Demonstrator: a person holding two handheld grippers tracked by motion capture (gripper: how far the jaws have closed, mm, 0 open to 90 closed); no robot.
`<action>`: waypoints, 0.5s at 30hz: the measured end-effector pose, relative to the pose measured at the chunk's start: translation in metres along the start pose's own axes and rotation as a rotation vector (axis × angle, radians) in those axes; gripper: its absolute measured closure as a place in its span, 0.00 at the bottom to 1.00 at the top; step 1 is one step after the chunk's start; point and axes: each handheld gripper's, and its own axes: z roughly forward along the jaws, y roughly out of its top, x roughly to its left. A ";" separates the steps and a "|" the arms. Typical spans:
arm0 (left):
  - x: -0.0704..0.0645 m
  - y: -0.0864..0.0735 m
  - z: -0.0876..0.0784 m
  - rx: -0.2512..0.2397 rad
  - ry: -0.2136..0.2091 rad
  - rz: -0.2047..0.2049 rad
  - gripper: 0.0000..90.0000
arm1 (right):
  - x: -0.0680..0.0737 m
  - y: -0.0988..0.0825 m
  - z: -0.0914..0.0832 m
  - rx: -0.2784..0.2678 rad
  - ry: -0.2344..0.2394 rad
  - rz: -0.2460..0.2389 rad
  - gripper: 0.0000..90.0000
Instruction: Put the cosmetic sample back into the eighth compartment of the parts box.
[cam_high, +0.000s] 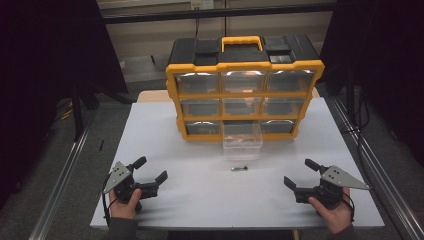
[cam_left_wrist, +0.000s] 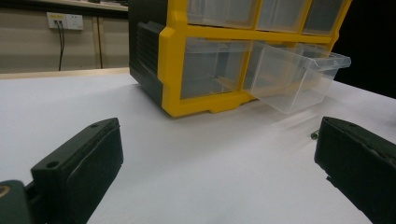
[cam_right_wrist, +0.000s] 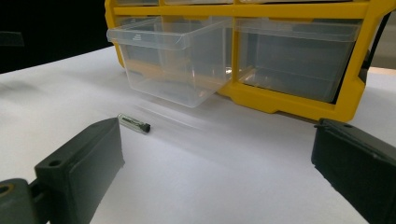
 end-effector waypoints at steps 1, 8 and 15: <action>0.001 0.000 0.000 0.004 0.004 0.010 0.01 | 0.000 0.000 0.000 0.003 0.000 0.001 0.01; 0.000 0.000 0.000 0.004 0.002 0.002 0.01 | 0.002 0.002 0.002 0.005 0.011 0.000 0.02; 0.000 0.000 0.002 0.012 -0.001 0.004 0.01 | 0.004 0.004 0.007 0.026 0.033 -0.013 0.01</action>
